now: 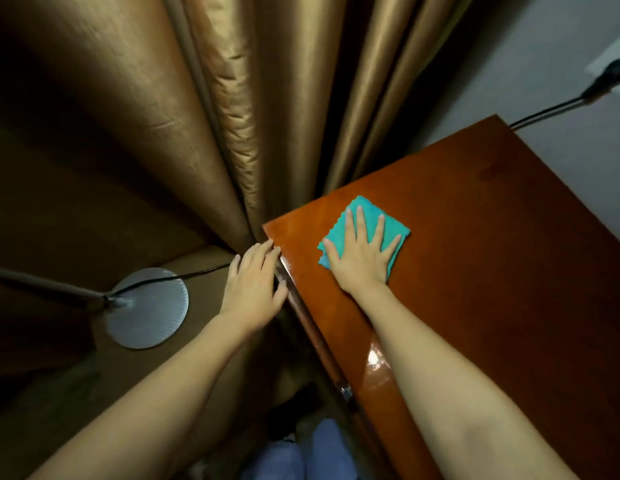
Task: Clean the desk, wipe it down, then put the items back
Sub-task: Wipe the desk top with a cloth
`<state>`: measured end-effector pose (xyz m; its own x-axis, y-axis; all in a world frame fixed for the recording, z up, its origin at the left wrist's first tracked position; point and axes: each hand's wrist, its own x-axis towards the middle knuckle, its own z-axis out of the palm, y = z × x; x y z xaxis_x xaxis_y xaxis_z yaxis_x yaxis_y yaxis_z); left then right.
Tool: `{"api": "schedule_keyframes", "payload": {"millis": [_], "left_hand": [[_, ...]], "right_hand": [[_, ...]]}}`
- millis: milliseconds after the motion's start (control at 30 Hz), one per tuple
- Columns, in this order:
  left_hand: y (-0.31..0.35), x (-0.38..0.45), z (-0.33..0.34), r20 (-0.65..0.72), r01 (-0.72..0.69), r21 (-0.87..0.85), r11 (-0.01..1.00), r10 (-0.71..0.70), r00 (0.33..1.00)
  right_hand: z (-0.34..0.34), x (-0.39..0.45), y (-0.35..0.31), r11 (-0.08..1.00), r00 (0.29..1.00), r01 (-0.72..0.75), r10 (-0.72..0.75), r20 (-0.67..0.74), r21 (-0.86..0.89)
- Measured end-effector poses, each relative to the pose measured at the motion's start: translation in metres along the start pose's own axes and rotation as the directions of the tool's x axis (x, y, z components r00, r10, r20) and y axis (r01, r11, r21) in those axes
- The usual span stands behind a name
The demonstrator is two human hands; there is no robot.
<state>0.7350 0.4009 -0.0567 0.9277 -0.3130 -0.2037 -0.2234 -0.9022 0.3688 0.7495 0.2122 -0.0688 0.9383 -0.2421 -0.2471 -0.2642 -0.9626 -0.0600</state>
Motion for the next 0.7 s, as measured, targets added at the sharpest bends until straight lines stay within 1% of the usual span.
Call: {"api": "schedule_keyframes", "payload": {"millis": [100, 233, 400, 533, 700], "left_hand": [[-0.017, 0.003, -0.005, -0.018, 0.045, -0.032, 0.998, -0.046, 0.999], [-0.037, -0.002, -0.011, -0.038, 0.094, -0.027, 0.995, -0.095, 0.995], [-0.054, -0.016, -0.013, -0.023, 0.136, -0.008, 0.991, -0.136, 0.99], [-0.051, -0.03, -0.012, -0.017, 0.142, 0.009, 0.99, -0.142, 0.99], [-0.029, -0.043, -0.008, -0.026, 0.104, 0.008, 0.995, -0.104, 0.994]], "right_hand": [[-0.002, 0.023, -0.025, 0.999, 0.999, 0.048, -0.048, -0.009, 0.002], [0.0, 0.039, -0.057, 0.994, 0.994, 0.111, -0.111, -0.008, -0.002], [0.003, 0.033, -0.085, 0.962, 0.962, 0.272, -0.272, 0.006, 0.005], [0.007, 0.014, -0.086, 0.942, 0.943, 0.33, -0.332, -0.009, -0.066], [0.015, -0.028, -0.06, 0.945, 0.95, 0.311, -0.313, -0.003, -0.096]]}}
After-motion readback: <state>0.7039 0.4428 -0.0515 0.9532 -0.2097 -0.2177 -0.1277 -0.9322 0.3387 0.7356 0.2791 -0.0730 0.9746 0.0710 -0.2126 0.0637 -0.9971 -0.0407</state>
